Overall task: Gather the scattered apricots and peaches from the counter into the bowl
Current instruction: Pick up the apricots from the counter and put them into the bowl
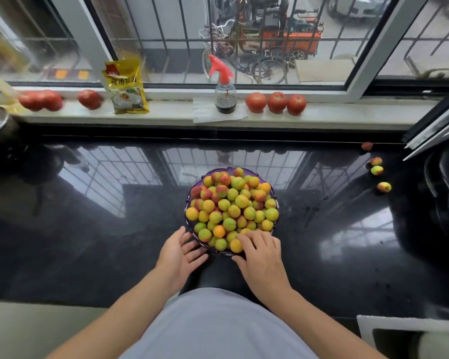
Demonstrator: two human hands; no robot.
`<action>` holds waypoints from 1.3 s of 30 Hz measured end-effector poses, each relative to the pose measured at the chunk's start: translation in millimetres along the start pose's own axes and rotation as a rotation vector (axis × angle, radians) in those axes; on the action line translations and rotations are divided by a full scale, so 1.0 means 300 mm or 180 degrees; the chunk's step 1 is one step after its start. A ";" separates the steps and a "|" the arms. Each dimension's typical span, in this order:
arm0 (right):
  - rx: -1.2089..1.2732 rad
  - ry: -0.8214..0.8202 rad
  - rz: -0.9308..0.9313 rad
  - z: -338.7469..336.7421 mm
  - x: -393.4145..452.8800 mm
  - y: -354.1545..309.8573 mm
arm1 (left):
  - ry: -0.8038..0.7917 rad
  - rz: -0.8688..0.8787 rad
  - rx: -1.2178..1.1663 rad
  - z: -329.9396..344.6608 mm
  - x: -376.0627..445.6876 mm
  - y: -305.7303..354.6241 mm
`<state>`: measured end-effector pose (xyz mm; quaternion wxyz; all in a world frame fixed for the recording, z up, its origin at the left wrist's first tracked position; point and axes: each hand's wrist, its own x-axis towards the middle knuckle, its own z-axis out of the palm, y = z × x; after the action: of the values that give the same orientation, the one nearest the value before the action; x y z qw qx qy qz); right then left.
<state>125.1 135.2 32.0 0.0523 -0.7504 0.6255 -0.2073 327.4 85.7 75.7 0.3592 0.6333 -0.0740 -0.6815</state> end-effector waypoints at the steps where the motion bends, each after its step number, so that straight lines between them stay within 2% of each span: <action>1: 0.0072 0.0051 0.0072 -0.006 -0.007 0.008 | -0.0001 0.0010 0.0017 -0.001 0.003 -0.004; 6: 0.0426 0.0140 0.1145 -0.036 -0.074 0.125 | -0.0109 -0.0081 0.0196 0.030 0.006 -0.036; 10: 0.0659 -0.0255 0.2057 -0.057 -0.138 0.283 | -0.0314 -0.0234 0.0046 0.066 0.022 -0.048; 13: 0.0667 -0.0383 0.2450 -0.076 -0.137 0.392 | -0.0384 -0.0291 0.0002 0.094 0.042 -0.048; 21: 0.0325 -0.0333 0.2726 -0.151 0.090 0.756 | -0.0425 -0.0268 0.0090 0.175 0.086 -0.051; 30: -0.0161 -0.0407 0.3382 -0.247 0.319 1.107 | -0.0398 -0.0183 0.0020 0.236 0.108 -0.035; 35: -0.0364 -0.0858 0.3528 -0.239 0.331 1.220 | -0.0318 -0.0173 0.0141 0.243 0.121 -0.033; 39: -0.0132 -0.0688 0.3373 -0.232 0.326 1.160 | -0.0304 -0.0130 0.0138 0.237 0.126 -0.040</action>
<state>-207.4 -19.9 1.9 0.1989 -0.3501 0.9133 -0.0618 259.7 47.2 51.8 0.3274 0.6091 -0.0928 -0.7164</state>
